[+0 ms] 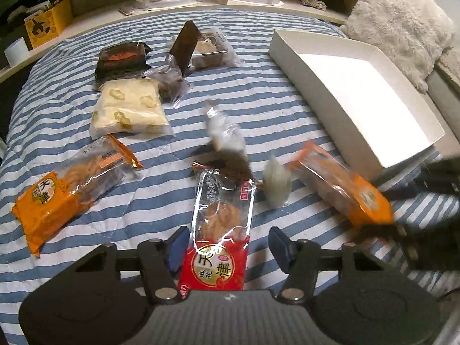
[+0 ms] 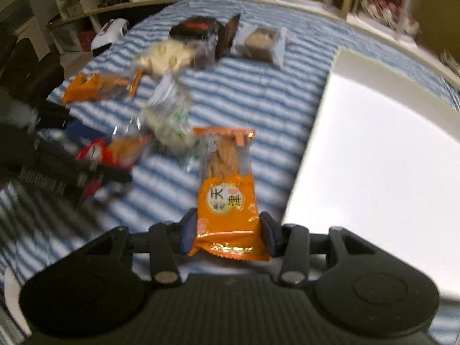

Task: Organize snacks
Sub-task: 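Close left tool on the red pack while right tool grips the orange pack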

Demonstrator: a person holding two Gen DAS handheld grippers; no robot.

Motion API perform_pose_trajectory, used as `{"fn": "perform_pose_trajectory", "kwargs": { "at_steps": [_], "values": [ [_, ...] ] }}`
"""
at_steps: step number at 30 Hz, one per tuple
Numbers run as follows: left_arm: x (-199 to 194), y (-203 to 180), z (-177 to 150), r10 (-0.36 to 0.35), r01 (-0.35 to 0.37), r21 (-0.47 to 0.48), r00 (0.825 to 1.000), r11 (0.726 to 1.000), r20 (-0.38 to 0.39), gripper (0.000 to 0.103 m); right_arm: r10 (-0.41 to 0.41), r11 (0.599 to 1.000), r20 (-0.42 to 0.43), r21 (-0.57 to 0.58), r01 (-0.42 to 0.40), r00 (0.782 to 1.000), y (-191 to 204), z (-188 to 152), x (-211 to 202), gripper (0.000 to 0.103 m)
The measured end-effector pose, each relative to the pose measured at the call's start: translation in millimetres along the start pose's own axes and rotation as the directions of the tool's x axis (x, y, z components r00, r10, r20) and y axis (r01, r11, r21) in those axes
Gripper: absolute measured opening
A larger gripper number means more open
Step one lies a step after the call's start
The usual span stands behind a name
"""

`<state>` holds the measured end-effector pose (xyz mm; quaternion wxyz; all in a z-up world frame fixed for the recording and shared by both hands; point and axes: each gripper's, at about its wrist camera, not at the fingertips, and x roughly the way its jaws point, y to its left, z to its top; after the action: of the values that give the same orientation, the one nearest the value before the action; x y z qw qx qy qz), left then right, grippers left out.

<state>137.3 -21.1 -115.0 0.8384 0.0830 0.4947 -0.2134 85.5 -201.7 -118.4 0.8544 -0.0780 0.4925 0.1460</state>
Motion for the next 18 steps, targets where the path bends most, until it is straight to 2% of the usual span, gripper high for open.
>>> {"fn": "perform_pose_trajectory", "kwargs": {
  "at_steps": [5, 8, 11, 16, 18],
  "values": [
    [2, -2, 0, 0.027, -0.027, 0.017, 1.000, 0.999, -0.005, 0.056, 0.047, 0.999, -0.053, 0.018, -0.046, 0.997, 11, -30, -1, 0.054],
    [4, -2, 1, 0.040, -0.039, 0.018, 0.999, 0.999, -0.004, 0.055, 0.043, 0.999, -0.032, 0.025, -0.043, 0.999, 13, -28, 2, 0.066],
    [10, -2, 2, 0.060, -0.060, 0.017, 0.998, 0.998, -0.010, 0.053, 0.030, 0.999, -0.006, 0.034, -0.030, 1.000, 11, -16, 10, 0.068],
    [11, -4, 2, 0.069, -0.069, 0.026, 0.998, 0.997, -0.014, 0.046, 0.057, 0.997, -0.032, 0.062, -0.055, 0.998, 2, -10, 25, 0.066],
    [10, -3, 2, 0.084, -0.083, 0.006, 0.996, 0.996, -0.032, 0.045, 0.047, 0.998, -0.033, 0.045, -0.046, 0.998, 2, -10, 30, 0.060]
  ]
}}
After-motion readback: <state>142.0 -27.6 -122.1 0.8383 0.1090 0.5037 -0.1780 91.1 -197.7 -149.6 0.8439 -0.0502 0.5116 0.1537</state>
